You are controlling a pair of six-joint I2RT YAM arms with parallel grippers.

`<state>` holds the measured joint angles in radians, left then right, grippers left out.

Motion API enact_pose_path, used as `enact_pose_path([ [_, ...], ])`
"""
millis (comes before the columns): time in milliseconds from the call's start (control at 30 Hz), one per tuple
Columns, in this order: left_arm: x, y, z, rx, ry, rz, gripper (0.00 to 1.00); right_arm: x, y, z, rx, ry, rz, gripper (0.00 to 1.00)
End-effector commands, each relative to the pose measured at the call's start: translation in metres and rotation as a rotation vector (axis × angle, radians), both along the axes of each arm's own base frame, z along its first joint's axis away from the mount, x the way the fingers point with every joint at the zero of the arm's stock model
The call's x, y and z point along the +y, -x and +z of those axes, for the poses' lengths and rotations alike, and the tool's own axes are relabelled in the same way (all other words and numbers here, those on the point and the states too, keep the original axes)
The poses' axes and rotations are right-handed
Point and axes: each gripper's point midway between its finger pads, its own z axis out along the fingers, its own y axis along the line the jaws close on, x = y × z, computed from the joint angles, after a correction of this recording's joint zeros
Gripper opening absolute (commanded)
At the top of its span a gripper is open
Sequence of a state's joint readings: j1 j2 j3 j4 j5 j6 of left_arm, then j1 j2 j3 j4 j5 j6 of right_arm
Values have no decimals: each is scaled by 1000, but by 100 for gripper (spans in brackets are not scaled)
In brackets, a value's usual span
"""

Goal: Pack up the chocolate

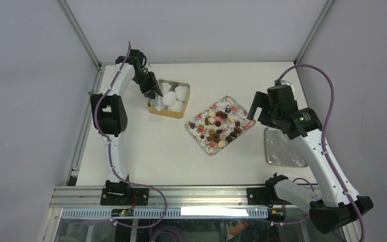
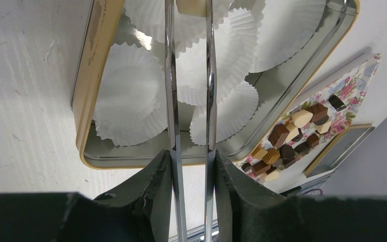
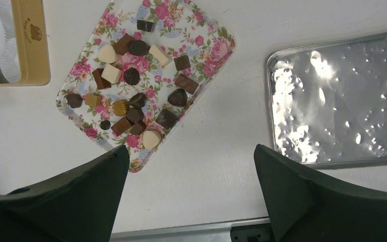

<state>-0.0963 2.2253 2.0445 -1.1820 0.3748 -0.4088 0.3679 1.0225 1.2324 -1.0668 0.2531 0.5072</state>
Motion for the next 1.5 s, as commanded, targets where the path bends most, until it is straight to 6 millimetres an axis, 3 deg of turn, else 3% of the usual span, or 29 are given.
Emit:
enact_pose_path([
  [0, 1, -14, 29, -88, 15, 25, 32, 5, -10, 14, -55, -37, -9, 99],
  [200, 0, -16, 29, -92, 18, 27, 39, 8, -12, 15, -56, -48, -2, 99],
  [333, 0, -15, 32, -96, 21, 26, 37, 7, -10, 15, -57, -48, -4, 99],
  [433, -2, -13, 51, -136, 27, 23, 35, 4, -7, 15, -58, -44, -9, 99],
  [500, -5, -8, 76, -193, 29, 11, 34, 4, -7, 15, -59, -43, -9, 99],
  [600, -14, 8, 104, -261, 10, -25, 35, 5, -6, 14, -56, -47, -7, 99],
  [767, -47, 59, 113, -281, -49, -128, 37, 7, -7, 13, -55, -60, -3, 99],
  [933, -87, 122, 95, -261, -109, -299, 38, 11, -8, 10, -47, -71, 9, 99],
  [1133, -102, 176, 54, -242, -224, -465, 39, 14, -9, 12, -48, -84, 18, 98],
  [1267, -112, 195, 37, -231, -254, -524, 40, 15, -9, 12, -46, -89, 19, 98],
  [1467, -126, 203, 21, -196, -271, -572, 41, 18, -10, 11, -38, -102, 19, 98],
])
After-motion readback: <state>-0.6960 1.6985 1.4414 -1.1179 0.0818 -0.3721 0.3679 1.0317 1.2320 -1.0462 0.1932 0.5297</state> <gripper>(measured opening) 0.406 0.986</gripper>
